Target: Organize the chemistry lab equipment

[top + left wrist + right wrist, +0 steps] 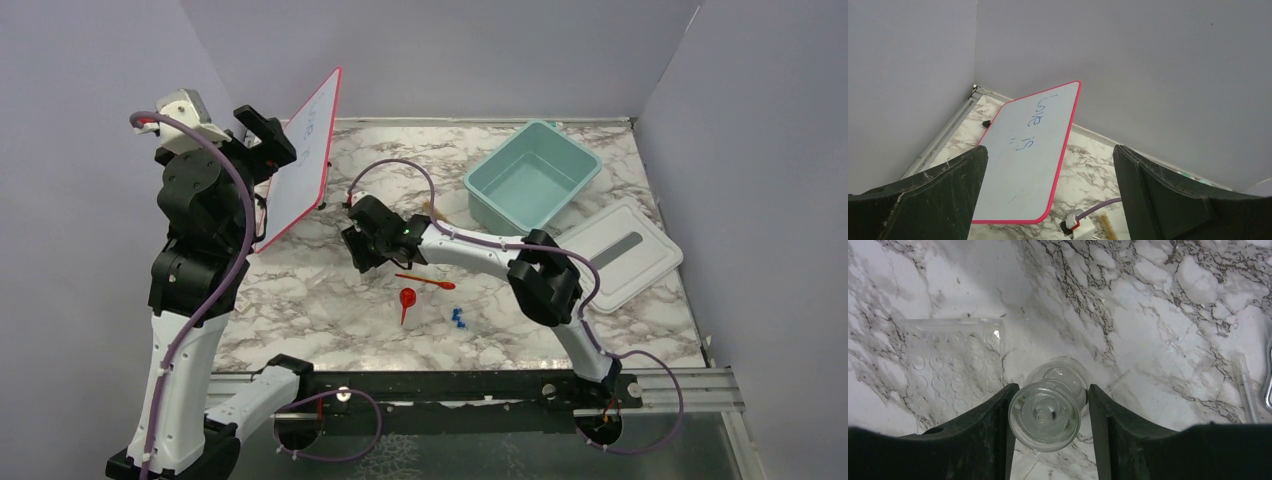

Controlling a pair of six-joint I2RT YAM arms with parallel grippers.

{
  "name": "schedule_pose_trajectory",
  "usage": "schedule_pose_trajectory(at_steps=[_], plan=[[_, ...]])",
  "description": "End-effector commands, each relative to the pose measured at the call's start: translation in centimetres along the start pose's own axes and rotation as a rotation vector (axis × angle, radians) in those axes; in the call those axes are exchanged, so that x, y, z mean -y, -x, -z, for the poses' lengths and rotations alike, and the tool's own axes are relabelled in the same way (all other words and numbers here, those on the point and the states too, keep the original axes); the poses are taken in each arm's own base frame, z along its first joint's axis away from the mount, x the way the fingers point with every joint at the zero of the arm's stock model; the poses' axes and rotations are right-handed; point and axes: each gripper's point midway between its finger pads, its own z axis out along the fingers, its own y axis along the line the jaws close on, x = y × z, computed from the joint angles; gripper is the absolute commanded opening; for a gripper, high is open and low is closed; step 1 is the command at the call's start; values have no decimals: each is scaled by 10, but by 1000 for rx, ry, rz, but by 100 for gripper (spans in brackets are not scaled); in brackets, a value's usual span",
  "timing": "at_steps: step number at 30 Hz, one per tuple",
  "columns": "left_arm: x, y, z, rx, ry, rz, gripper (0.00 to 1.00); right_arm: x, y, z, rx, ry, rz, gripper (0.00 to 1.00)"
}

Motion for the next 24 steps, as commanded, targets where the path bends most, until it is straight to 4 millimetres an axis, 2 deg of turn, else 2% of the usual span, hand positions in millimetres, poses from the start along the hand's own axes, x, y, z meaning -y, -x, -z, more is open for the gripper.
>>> schedule_pose_trajectory(at_steps=[1,4,10,14,18,21,24], plan=[[-7,-2,-2,8,38,-29,99,3,-3,-13,6,-47,42,52],[-8,-1,-2,13,45,-37,99,5,-4,-17,3,-61,49,53],[-8,-2,-3,11,48,-44,99,7,-9,-24,-16,-68,74,61],[-9,-3,-4,10,50,-46,99,7,-11,-24,-22,-60,80,61],[-9,-3,-4,8,51,-47,99,6,-9,-21,-14,-59,80,50],[-8,-3,-4,8,47,-45,99,3,2,-12,17,-48,76,45],[-8,-3,-3,8,43,-43,99,-3,23,7,70,-32,68,44]])
